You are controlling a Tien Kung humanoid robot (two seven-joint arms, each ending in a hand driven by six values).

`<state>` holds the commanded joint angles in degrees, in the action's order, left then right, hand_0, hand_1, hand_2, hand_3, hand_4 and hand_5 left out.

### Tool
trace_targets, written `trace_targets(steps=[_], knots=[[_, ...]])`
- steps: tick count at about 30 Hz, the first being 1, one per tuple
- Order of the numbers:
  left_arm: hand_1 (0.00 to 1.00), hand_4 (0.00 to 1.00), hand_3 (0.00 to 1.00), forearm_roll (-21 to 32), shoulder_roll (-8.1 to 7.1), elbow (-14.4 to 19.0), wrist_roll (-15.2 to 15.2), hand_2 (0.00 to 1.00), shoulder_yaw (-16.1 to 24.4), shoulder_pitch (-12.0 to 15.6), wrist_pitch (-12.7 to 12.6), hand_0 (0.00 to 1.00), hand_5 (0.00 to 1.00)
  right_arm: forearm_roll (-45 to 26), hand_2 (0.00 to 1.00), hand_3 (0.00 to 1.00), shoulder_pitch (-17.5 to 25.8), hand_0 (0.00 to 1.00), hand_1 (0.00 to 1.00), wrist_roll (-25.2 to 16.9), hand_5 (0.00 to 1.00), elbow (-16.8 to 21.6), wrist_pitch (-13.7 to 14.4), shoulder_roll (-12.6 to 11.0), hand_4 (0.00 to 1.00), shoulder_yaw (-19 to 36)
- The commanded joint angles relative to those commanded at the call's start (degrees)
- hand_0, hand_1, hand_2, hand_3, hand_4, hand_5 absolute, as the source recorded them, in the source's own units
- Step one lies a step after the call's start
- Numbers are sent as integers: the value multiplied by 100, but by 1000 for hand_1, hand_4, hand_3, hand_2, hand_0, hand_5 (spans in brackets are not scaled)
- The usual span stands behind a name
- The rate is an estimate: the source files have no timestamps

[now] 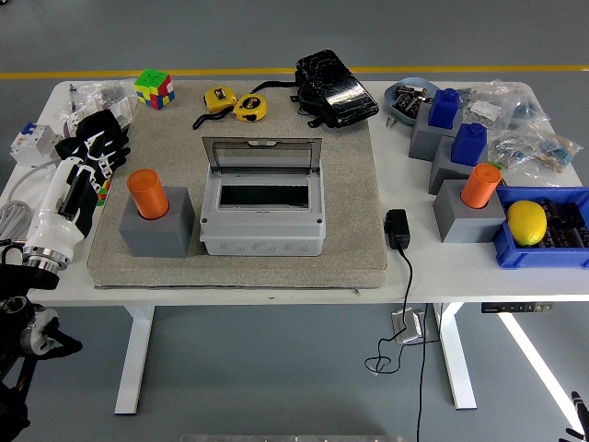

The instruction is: Fetch the battery,place it into the box,close the lid of the box

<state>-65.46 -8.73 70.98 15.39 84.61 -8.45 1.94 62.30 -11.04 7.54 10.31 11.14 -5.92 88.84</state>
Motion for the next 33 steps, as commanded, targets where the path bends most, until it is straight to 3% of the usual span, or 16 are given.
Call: trace_targets(steps=[4, 5, 10, 11, 16, 17, 22, 23, 30, 33], knots=[[982, 998, 974, 40, 27, -187, 137, 973, 10, -121, -99, 954, 670, -3, 730, 788, -2, 815, 754, 2, 998, 0, 1, -3, 998, -2], [998, 998, 998, 40, 37, -232, 164, 998, 11, -147, -116, 946, 562, -9, 730, 788, -2, 816, 754, -1, 998, 0, 3, -2, 998, -8], [998, 998, 998, 51, 77, -432, 255, 998, -39, -256, -174, 946, 562, -10, 730, 788, 0, 816, 754, -3, 998, 0, 4, 5, 998, -12], [998, 998, 998, 39, 97, -475, 269, 998, -41, -281, -189, 935, 502, -8, 730, 788, 0, 815, 754, -3, 998, 0, 2, 7, 998, -15], [998, 998, 998, -71, 156, -571, 324, 998, -72, -356, -301, 935, 502, -14, 730, 788, -8, 815, 754, -7, 998, 0, 3, 9, 998, -19], [906, 998, 998, -86, 158, -590, 332, 976, -85, -367, -319, 799, 482, -23, 730, 788, -11, 816, 754, -10, 998, 0, 5, 7, 998, -24], [906, 998, 998, -131, 179, -624, 321, 976, -109, -380, -284, 799, 482, -10, 730, 788, -5, 816, 754, -2, 998, 0, 5, 6, 998, -14], [894, 998, 982, -138, 186, -630, 302, 910, -110, -381, -245, 809, 497, -7, 730, 788, -3, 816, 754, -1, 998, 0, 5, 5, 998, -11], [918, 998, 984, -168, 256, -478, 218, 926, -264, -305, -110, 823, 477, -15, 730, 788, -2, 816, 754, -9, 998, 0, 2, 9, 998, -18], [918, 998, 984, -184, 285, -488, 261, 926, -307, -311, -163, 823, 477, -13, 730, 788, -4, 816, 754, -5, 998, 0, 1, 11, 998, -19]])
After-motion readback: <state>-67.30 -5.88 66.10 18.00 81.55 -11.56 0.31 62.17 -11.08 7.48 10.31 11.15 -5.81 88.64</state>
